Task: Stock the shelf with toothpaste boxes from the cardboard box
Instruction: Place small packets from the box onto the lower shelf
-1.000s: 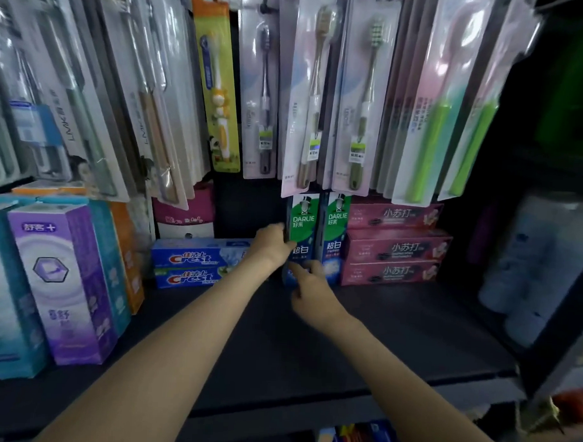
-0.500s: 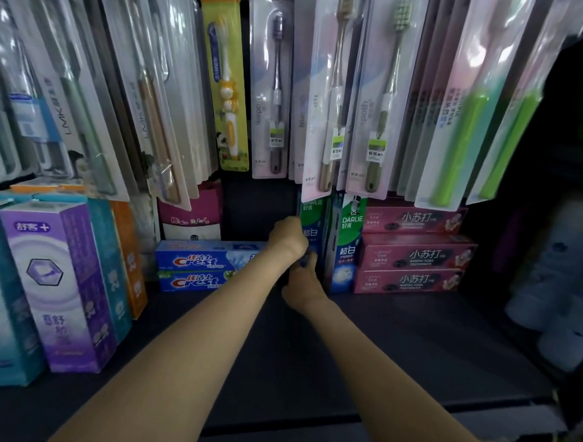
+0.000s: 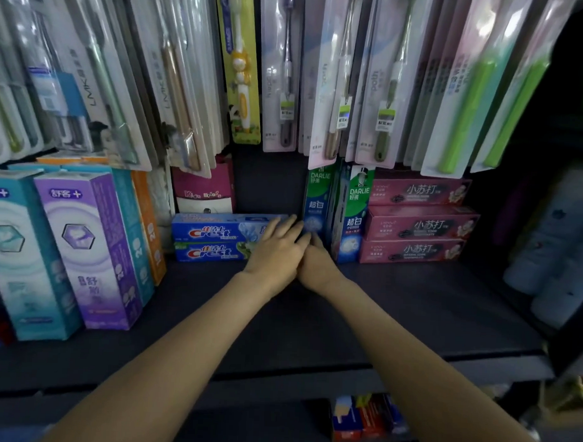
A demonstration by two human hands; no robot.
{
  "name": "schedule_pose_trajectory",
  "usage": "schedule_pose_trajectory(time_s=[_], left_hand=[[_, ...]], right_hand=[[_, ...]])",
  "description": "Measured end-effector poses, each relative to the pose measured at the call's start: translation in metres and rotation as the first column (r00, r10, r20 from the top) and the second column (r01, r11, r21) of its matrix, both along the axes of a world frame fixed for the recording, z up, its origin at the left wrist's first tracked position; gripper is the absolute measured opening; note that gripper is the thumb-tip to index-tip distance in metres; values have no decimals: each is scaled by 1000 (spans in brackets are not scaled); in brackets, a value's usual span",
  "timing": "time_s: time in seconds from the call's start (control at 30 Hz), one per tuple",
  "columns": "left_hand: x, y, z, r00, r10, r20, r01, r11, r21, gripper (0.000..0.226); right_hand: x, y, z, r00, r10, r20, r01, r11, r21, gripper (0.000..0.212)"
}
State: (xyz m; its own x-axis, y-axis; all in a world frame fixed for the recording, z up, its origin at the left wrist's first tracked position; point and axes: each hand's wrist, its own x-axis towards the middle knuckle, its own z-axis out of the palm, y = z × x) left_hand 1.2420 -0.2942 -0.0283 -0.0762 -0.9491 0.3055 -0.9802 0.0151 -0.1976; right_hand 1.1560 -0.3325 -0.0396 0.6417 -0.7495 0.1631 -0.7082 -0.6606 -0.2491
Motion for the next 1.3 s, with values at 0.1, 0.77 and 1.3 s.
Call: schedule_pose_trajectory(time_s=[0.1,0.77,1.3], left_hand=[[-7,57,-7,963,-118,-243,86,987,-139,58],[-81,336,-408,955,72,-288,186,609,771,58],[-76,319,-427,866,317,-387,137,593,793,42]], right_hand=[[-39,45,5,949,40,312,-50,998,23,50],[-176,288,-444,582,503,-639,-197,850,489,47],[-161,278,-474,490,506,-709,-175,855,489,43]])
